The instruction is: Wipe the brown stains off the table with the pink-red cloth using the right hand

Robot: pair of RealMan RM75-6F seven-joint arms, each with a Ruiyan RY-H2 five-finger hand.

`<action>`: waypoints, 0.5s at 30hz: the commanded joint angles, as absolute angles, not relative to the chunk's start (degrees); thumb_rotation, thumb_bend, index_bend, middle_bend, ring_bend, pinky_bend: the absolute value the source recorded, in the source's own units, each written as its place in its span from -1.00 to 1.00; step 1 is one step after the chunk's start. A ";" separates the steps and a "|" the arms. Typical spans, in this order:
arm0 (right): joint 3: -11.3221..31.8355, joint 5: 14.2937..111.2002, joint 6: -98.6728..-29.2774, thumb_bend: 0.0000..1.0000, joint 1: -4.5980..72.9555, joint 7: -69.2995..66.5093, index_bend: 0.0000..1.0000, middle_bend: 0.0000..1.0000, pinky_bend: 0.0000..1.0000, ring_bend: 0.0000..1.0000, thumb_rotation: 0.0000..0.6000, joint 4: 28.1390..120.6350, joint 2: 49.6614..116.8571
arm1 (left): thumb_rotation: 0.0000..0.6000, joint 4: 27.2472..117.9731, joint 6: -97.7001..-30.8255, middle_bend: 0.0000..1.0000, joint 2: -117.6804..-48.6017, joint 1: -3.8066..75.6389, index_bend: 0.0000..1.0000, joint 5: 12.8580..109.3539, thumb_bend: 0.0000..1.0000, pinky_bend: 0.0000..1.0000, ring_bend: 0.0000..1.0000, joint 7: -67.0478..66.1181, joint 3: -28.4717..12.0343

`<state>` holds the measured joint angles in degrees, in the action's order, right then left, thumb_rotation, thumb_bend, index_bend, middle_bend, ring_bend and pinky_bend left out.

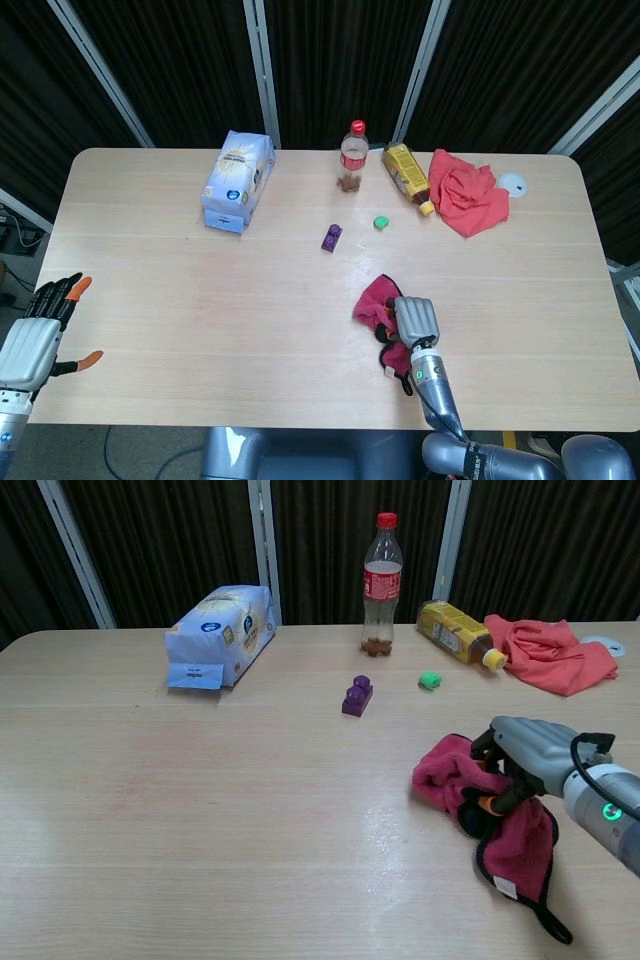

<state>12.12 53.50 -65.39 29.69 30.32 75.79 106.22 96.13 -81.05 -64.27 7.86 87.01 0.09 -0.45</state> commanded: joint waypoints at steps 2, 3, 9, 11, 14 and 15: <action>13.99 52.19 -65.76 -0.21 29.16 29.72 0.53 0.32 0.42 0.17 1.00 73.26 103.91 | 1.00 96.15 -81.05 -1.00 -64.30 7.83 -1.00 86.99 -1.00 -1.00 -1.00 0.03 -0.42; 14.44 51.91 -65.77 -0.21 29.06 29.46 0.53 0.32 0.42 0.17 1.00 72.89 103.29 | 1.00 96.15 -81.03 -1.00 -64.30 7.83 -1.00 86.98 -1.00 -1.00 -1.00 -0.02 -0.42; 16.43 51.25 -65.95 -0.21 28.52 27.94 0.53 0.32 0.42 0.17 1.00 71.86 99.64 | 1.00 96.15 -81.01 -1.00 -64.38 7.85 -1.00 86.94 -1.00 -1.00 -1.00 -0.21 -0.43; 17.36 51.32 -66.45 -0.21 28.12 26.75 0.54 0.32 0.42 0.17 1.00 71.97 98.00 | 1.00 96.17 -80.96 -1.00 -64.38 7.86 -1.00 86.82 -1.00 -1.00 -1.00 -0.32 -0.47; 18.01 51.75 -66.78 -0.21 27.65 25.54 0.54 0.32 0.42 0.17 1.00 72.80 95.76 | 1.00 96.24 -80.92 -1.00 -64.42 7.89 -1.00 86.71 -1.00 -1.00 -1.00 -0.49 -0.53; 18.26 51.98 -66.98 -0.21 27.51 25.00 0.54 0.32 0.42 0.17 1.00 73.20 95.11 | 1.00 96.25 -80.92 -1.00 -64.43 7.89 -1.00 86.69 -1.00 -1.00 -1.00 -0.53 -0.54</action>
